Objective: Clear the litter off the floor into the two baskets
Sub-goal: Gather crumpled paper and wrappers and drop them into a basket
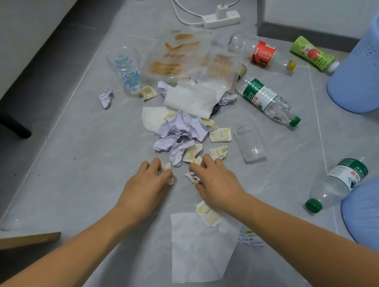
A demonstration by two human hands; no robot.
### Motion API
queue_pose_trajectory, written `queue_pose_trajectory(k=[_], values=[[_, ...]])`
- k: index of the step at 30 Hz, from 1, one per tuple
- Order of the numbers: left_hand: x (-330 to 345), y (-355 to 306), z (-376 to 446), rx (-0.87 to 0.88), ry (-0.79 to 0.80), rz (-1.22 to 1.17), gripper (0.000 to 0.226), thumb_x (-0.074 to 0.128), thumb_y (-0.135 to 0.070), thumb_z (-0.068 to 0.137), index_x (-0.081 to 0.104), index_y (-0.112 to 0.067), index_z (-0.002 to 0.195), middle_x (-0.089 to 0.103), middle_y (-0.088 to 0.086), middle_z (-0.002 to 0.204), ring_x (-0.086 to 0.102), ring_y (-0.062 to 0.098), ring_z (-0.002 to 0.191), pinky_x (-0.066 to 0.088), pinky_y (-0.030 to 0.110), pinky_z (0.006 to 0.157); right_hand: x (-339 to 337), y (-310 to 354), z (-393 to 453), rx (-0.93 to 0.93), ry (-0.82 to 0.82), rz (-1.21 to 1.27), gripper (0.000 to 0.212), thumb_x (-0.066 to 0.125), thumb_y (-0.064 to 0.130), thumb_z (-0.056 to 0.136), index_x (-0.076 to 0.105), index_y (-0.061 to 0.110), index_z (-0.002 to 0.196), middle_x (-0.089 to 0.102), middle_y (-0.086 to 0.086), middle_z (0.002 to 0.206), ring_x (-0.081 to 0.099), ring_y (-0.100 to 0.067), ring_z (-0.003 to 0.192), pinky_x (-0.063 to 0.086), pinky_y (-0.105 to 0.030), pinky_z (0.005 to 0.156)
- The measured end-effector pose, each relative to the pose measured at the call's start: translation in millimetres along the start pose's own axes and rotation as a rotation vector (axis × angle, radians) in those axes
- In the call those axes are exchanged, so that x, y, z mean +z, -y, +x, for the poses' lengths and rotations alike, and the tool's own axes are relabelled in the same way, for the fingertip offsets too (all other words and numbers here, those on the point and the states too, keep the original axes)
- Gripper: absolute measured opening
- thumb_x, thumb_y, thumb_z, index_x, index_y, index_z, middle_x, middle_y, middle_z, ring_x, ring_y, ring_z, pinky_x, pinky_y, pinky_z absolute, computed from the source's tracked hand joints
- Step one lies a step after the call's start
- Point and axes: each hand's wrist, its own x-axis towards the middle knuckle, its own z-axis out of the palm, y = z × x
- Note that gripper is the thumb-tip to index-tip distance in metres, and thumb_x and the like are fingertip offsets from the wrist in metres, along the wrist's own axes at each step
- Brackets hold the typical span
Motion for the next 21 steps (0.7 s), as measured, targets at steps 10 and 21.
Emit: queue_pose_trajectory(k=[10, 21], values=[[-12, -5, -21, -0.043, -0.059, -0.144, 0.013, 0.066, -0.032, 0.089, 0.056, -0.027, 0.096, 0.044, -0.01, 0.094, 0.045, 0.014, 0.076, 0.048, 0.034, 0.049, -2, -16, -10, 0.024, -0.149, 0.276, 0.024, 0.066, 0.014, 0.082, 0.064, 0.019, 0.105, 0.051, 0.0, 0.09, 0.053, -0.024, 0.077, 0.036, -0.032, 0.064], [-94, -62, 29, 0.061, -0.27, -0.392, 0.016, 0.07, -0.019, 0.088, 0.064, -0.026, 0.1, 0.049, -0.01, 0.1, 0.051, 0.0, 0.073, 0.049, 0.034, 0.058, -91, -50, -60, 0.133, -0.31, 0.802, 0.024, 0.073, 0.0, 0.072, 0.068, 0.023, 0.08, 0.062, 0.007, 0.076, 0.054, -0.004, 0.064, 0.043, -0.02, 0.062]])
